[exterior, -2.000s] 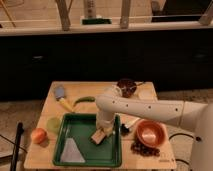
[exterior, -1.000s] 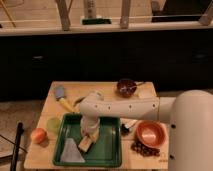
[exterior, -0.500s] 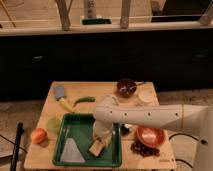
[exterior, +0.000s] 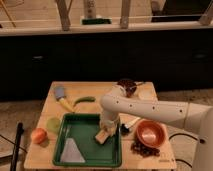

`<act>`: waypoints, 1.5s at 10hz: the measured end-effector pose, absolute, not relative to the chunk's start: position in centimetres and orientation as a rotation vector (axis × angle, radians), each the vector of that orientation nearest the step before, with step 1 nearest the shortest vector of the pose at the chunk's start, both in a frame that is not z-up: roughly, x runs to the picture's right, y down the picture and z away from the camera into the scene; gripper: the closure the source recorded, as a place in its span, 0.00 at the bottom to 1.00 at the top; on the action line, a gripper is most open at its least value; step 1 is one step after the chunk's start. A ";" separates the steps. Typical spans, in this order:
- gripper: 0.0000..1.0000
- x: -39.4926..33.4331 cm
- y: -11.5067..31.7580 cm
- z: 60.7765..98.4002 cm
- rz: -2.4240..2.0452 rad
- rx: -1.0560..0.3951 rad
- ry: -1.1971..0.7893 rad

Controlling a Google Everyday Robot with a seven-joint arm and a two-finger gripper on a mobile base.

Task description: Wipe tray with eraser

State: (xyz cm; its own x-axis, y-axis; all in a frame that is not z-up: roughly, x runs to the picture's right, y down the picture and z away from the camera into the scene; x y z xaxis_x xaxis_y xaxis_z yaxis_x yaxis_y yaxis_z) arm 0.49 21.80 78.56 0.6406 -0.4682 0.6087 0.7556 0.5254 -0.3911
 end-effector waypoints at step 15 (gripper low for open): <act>1.00 -0.8 27.8 76.2 -0.863 -0.768 -0.513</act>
